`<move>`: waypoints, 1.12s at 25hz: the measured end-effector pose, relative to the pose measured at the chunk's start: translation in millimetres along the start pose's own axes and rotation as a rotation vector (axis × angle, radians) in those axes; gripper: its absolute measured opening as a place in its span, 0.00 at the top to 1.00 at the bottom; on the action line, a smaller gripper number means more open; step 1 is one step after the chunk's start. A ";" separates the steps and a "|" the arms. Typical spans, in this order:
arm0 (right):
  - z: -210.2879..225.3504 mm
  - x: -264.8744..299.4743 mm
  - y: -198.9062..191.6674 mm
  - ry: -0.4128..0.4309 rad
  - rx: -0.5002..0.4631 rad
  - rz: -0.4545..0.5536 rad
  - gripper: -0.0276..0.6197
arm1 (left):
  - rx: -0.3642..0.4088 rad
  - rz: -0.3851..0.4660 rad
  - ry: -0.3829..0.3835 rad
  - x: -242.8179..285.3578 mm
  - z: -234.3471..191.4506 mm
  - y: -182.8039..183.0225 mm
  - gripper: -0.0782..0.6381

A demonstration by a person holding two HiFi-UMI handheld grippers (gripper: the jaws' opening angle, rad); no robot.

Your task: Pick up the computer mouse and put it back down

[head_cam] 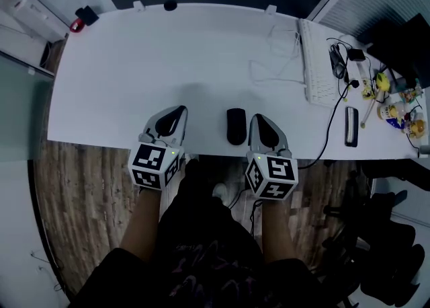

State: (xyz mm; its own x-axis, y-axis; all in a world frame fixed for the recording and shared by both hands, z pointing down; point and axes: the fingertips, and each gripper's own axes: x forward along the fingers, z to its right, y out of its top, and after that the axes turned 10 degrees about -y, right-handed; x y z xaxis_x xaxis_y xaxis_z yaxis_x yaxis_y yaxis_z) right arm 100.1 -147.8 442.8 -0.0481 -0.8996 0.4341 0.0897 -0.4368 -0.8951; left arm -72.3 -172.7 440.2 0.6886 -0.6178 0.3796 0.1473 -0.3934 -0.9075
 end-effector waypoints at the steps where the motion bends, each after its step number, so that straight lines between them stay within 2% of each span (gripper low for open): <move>1: -0.7 2.2 -3.2 0.000 -0.001 -0.007 0.94 | -0.005 -0.003 0.000 0.9 -1.7 -2.7 0.89; 16: -8.2 30.1 -47.9 0.013 -0.008 -0.118 0.86 | -0.058 -0.067 -0.011 18.2 -16.9 -42.5 0.89; 19: -11.0 34.7 -55.6 0.023 -0.019 -0.142 0.80 | -0.063 -0.077 -0.012 20.7 -18.0 -47.0 0.89; 23: -16.2 40.7 -67.5 0.052 -0.035 -0.184 0.64 | -0.073 -0.090 -0.017 24.9 -19.4 -53.8 0.89; 28: -18.8 48.1 -80.4 0.061 -0.049 -0.218 0.56 | -0.081 -0.103 -0.025 31.0 -19.9 -61.2 0.89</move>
State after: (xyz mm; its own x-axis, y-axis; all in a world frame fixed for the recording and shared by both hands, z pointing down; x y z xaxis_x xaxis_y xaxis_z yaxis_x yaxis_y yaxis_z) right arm 71.9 -155.8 533.8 -0.1210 -0.7816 0.6119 0.0221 -0.6184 -0.7855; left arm -74.2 -181.3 511.1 0.6905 -0.5546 0.4644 0.1612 -0.5079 -0.8462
